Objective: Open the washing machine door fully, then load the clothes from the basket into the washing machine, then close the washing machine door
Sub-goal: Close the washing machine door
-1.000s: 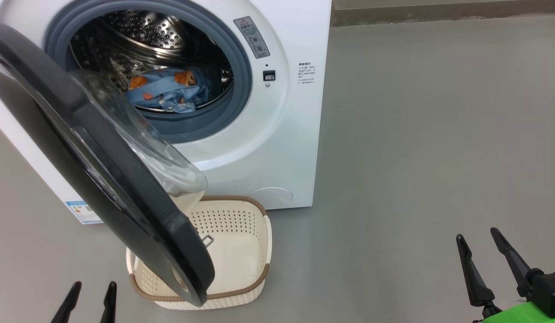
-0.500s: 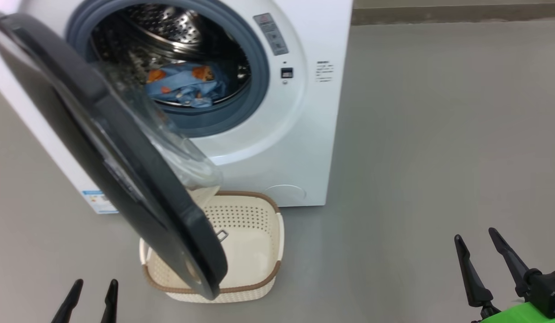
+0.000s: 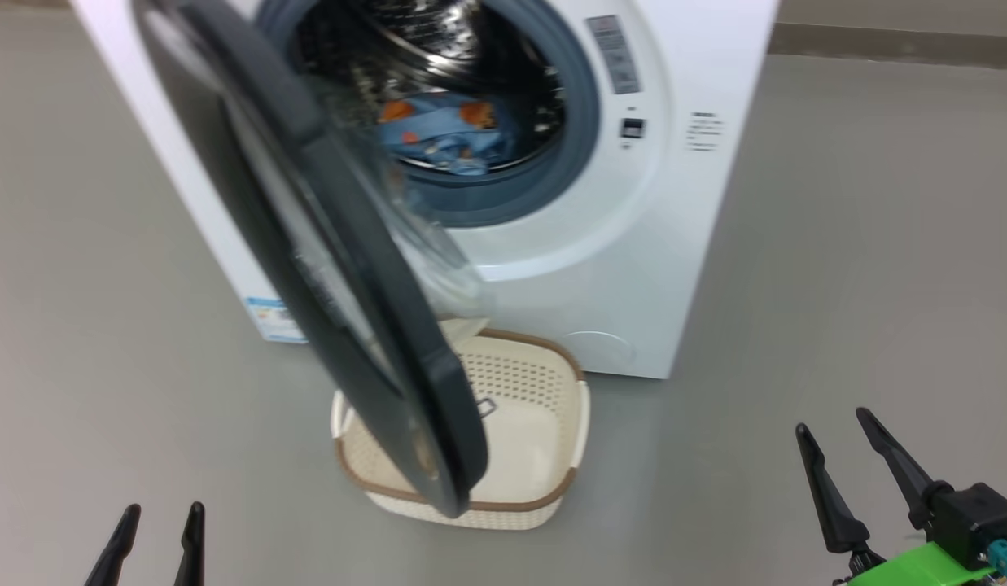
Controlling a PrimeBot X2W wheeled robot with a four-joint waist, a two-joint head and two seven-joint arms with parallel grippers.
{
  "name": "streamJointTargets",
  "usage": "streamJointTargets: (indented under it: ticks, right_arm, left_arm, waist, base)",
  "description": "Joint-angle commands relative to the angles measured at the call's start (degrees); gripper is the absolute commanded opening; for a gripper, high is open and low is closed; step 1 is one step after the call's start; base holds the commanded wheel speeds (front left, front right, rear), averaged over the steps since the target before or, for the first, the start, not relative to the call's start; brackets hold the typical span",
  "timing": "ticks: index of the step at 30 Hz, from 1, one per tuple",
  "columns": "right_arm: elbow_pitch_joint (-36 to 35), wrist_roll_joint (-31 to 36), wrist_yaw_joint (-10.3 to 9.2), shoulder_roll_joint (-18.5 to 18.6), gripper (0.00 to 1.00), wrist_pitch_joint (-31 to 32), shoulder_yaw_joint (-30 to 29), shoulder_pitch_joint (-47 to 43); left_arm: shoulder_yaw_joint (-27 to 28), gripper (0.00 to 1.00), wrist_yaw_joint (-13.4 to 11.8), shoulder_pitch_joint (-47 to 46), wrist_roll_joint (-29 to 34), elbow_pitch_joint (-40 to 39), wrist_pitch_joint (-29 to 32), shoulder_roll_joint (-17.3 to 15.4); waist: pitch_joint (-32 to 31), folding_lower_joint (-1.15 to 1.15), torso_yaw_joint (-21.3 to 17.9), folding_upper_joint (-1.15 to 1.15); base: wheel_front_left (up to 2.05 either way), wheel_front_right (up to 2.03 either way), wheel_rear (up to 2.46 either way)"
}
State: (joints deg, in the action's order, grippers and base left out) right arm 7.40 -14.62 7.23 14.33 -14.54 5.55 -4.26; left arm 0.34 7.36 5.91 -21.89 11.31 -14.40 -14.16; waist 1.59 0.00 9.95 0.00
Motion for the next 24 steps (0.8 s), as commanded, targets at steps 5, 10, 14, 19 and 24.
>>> streamJointTargets:
  ticks: [5,10,14,19,24]
  right_arm:
    - [-1.0,-0.1,0.25,1.3,1.00,-0.5,2.2,3.1]
    - [-0.8,-0.2,0.25,1.2,1.00,-0.5,2.7,3.7]
    - [-0.6,-0.2,0.25,1.0,1.00,-0.5,2.9,3.8]
    - [-0.5,-0.3,0.25,0.8,1.00,-0.5,3.2,3.8]
    - [-0.3,-0.3,0.25,0.8,1.00,-0.5,3.4,3.8]
  left_arm:
    - [2.8,1.00,0.1,-1.0,0.9,-1.6,-0.6,-0.2]
    - [3.0,1.00,0.1,-0.9,0.9,-1.4,-0.6,0.1]
    - [3.1,1.00,0.1,-0.7,0.8,-1.3,-0.6,0.4]
    - [3.4,1.00,0.1,-0.4,0.7,-1.2,-0.6,0.6]
    - [3.5,1.00,0.1,-0.3,0.7,-1.0,-0.6,0.7]
  waist:
    - [0.4,0.00,6.1,0.00]
    - [0.4,0.00,9.0,0.00]
    - [0.3,0.00,10.6,0.00]
    - [0.3,0.00,12.1,0.00]
    - [0.2,0.00,12.9,0.00]
  base:
    - [0.00,0.00,0.00]
    - [0.00,0.00,0.00]
    - [0.00,0.00,0.00]
    - [0.00,0.00,0.00]
    - [0.00,0.00,0.00]
